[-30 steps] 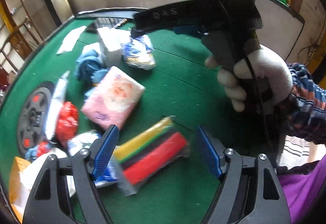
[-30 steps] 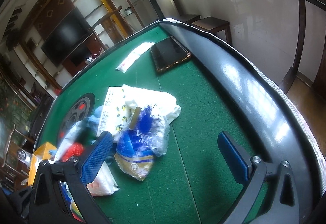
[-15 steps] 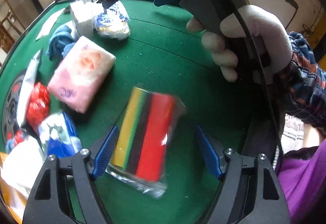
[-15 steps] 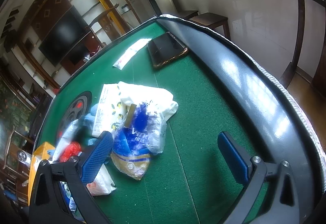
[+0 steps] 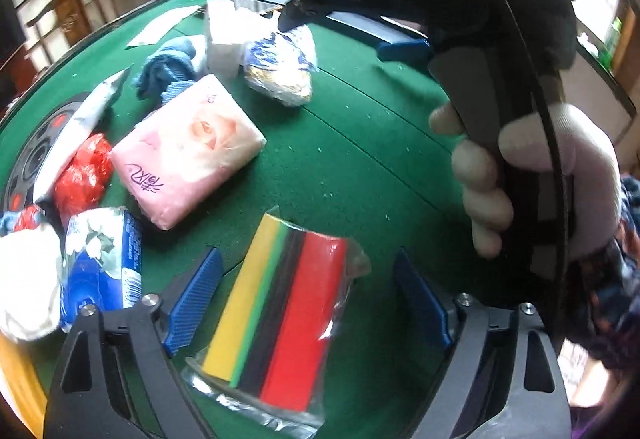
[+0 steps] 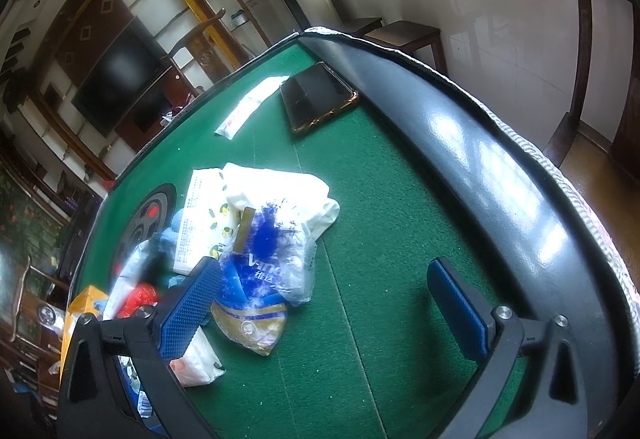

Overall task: Organize soft objects
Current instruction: 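Lower the left tool and grasp the striped red-yellow sponge pack, then drop the sponge pack in the yellow box while the right tool grasps the tissue box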

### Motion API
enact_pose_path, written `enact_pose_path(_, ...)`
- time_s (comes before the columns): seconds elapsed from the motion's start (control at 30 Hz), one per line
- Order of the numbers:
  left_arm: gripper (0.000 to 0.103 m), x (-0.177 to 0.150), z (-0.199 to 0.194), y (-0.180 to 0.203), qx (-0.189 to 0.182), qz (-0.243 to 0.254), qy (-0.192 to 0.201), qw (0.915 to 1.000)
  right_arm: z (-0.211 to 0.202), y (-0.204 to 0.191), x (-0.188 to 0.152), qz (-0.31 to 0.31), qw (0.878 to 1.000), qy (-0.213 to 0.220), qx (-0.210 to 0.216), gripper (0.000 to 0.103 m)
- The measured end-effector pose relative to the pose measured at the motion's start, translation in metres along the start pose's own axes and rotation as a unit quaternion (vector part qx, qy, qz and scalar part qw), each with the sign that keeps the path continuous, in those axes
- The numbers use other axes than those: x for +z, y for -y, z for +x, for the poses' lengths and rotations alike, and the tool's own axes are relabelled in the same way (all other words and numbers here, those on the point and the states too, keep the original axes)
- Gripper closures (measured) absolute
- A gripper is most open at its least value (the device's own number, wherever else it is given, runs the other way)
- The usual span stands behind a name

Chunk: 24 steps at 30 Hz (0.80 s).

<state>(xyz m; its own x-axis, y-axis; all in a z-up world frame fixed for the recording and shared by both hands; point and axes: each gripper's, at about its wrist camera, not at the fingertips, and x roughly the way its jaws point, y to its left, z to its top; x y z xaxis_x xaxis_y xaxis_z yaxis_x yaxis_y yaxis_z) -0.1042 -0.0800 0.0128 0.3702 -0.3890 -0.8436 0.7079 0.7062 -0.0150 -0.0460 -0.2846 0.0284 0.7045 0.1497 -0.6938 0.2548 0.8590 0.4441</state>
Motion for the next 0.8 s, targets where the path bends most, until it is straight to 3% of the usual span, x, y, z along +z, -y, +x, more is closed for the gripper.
enact_pose_path(0.1, 0.012, 0.005, 0.002, -0.008, 0.012, -0.026, -0.002, 0.9996, 0.0, 0.001, 0.001, 0.001, 1.0, -0.001, -0.001, 0.002)
enact_pose_path(0.13, 0.019, 0.002, 0.0, -0.009, 0.02, -0.035, -0.001, 0.9992, 0.001, 0.001, 0.0, 0.001, 1.0, -0.002, -0.002, 0.002)
enact_pose_path(0.17, 0.026, 0.001, 0.0, -0.012, 0.026, -0.046, 0.002, 0.9986, 0.001, 0.001, 0.0, 0.001, 1.0, -0.002, -0.004, 0.002)
enact_pose_path(0.2, 0.049, -0.002, -0.005, -0.013, 0.033, -0.056, 0.008, 0.9978, 0.002, 0.001, 0.0, 0.0, 1.0, -0.004, -0.005, 0.002)
enact_pose_path(0.23, 0.062, -0.004, -0.008, -0.016, 0.035, -0.064, 0.016, 0.9972, 0.002, 0.001, 0.0, 0.001, 1.0, -0.005, -0.005, 0.002)
enact_pose_path(0.37, 0.066, -0.015, -0.02, -0.035, 0.016, -0.118, 0.028, 0.9925, 0.003, 0.001, 0.0, 0.003, 1.0, -0.006, -0.009, 0.002)
enact_pose_path(0.5, 0.066, -0.029, -0.042, -0.048, -0.014, -0.155, 0.074, 0.985, 0.004, 0.001, -0.001, 0.002, 1.0, -0.006, -0.013, 0.002)
enact_pose_path(0.8, 0.066, -0.042, -0.099, -0.074, -0.021, -0.2, 0.142, 0.9692, 0.0, -0.001, -0.003, 0.002, 1.0, -0.014, -0.008, 0.002)
